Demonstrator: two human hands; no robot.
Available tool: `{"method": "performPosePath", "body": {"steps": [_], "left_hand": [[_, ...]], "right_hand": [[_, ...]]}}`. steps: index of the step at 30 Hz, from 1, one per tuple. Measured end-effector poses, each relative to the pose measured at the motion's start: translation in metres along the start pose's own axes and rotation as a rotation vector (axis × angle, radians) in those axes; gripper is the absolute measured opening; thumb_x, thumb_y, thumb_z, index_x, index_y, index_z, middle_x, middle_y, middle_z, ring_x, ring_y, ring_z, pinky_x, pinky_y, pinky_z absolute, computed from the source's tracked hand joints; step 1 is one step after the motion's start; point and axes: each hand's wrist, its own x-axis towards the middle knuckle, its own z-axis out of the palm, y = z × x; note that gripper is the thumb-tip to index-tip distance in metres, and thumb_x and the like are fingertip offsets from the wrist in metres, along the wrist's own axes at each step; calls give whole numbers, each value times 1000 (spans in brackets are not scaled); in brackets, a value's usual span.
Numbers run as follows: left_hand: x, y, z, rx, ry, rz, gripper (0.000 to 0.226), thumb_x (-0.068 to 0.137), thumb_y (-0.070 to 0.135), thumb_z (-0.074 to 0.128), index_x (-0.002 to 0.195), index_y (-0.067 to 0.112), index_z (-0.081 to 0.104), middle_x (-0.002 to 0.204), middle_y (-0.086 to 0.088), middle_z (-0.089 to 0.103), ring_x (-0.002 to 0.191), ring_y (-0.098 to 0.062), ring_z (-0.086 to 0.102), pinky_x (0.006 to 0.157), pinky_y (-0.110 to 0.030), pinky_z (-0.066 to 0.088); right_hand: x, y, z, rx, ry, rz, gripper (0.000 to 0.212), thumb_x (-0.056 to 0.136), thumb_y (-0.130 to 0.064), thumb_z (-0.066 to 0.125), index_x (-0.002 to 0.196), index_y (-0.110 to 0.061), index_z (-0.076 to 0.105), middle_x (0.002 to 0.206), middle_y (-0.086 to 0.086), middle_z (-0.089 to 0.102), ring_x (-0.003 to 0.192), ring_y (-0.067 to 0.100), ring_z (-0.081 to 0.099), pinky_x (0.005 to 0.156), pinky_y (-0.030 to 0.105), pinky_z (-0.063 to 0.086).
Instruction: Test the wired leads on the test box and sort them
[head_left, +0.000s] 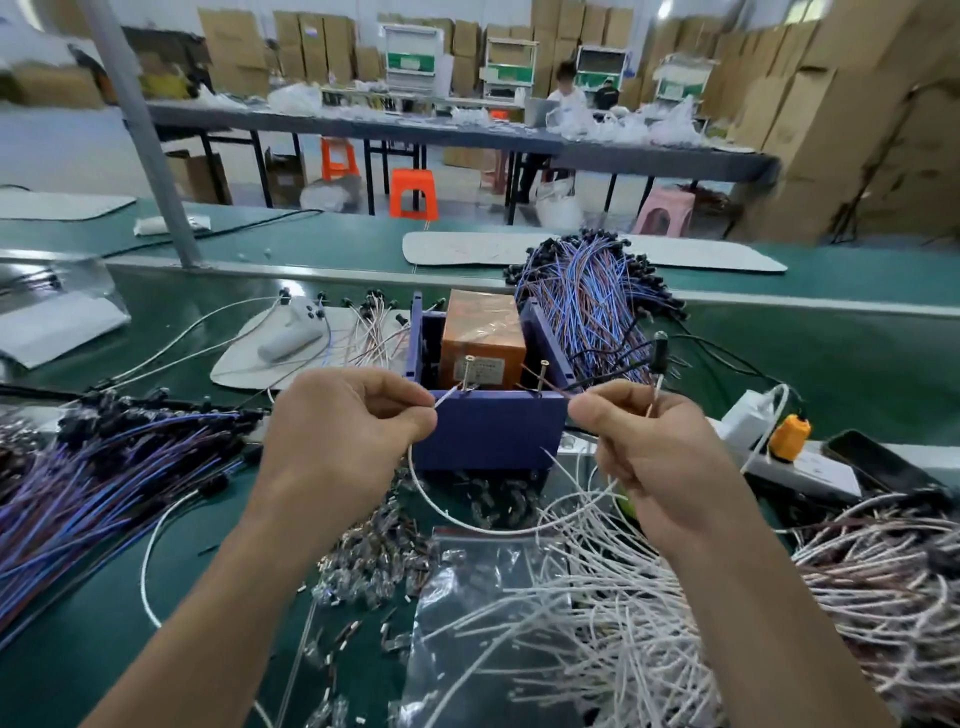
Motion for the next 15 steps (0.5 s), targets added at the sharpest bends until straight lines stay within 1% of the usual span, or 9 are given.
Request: {"method": "performPosePath", "body": {"steps": [1,3,5,7,10,11,13,14,15], "left_hand": [[4,2,1,65,5,22,22,77,23,90,68,38,77,63,24,72,62,6,69,65,-20,55],[11,6,2,183,13,52,22,77,30,88,67,46,76,61,32,67,61,10,67,61,-19,50],[18,9,3,294,40,69,25,78,39,86,63,53,72,61,40,63,62,10,64,61,-20,47],[22,8,8,358,66,95,29,78,43,85,58,55,68,63,46,59,63,12,61,61,-18,45],[23,2,15,318,74,166,31,75,33,87,63,55,70,65,47,60,67,15,63,67,-22,56],[23,0,16,306,77,198,31,74,28,88,66,53,71,65,49,57,71,21,61,69,-20,55],[22,-4,19,288,97,247,32,73,21,88,69,49,73,68,51,55,82,36,49,71,-13,48],[22,-6,21,262,108,257,32,73,20,88,70,48,74,70,48,58,83,36,49,71,-14,49],[22,-8,22,231,118,261,32,73,20,89,72,48,75,70,42,63,81,30,55,69,-19,54]], "right_hand": [[4,-1,-1,-26,-31,-6,16,83,3,75,74,-9,71,47,-4,50,38,6,35,39,17,32],[11,-2,-3,-94,-68,-22,18,83,4,75,73,-11,73,52,-2,55,42,6,39,43,16,34],[17,-2,-6,-185,-77,-44,19,84,1,76,71,-13,74,60,3,63,50,9,45,46,17,37],[23,0,-9,-228,-91,-57,14,85,-3,76,75,-11,74,62,9,67,52,13,48,48,19,38],[29,4,-14,-243,-95,-63,14,85,-1,76,73,-9,74,59,12,64,51,15,53,52,20,44],[31,6,-15,-263,-94,-63,17,84,-1,76,71,-12,75,59,11,63,52,16,52,54,22,44],[34,11,-17,-284,-105,-54,19,82,-1,76,68,-14,74,58,8,60,52,15,49,56,25,41],[35,12,-18,-284,-115,-46,20,81,-1,76,68,-15,74,58,7,58,52,14,48,56,24,39],[36,13,-19,-282,-124,-40,21,81,0,76,67,-16,74,57,5,57,52,13,46,54,22,39]]}}
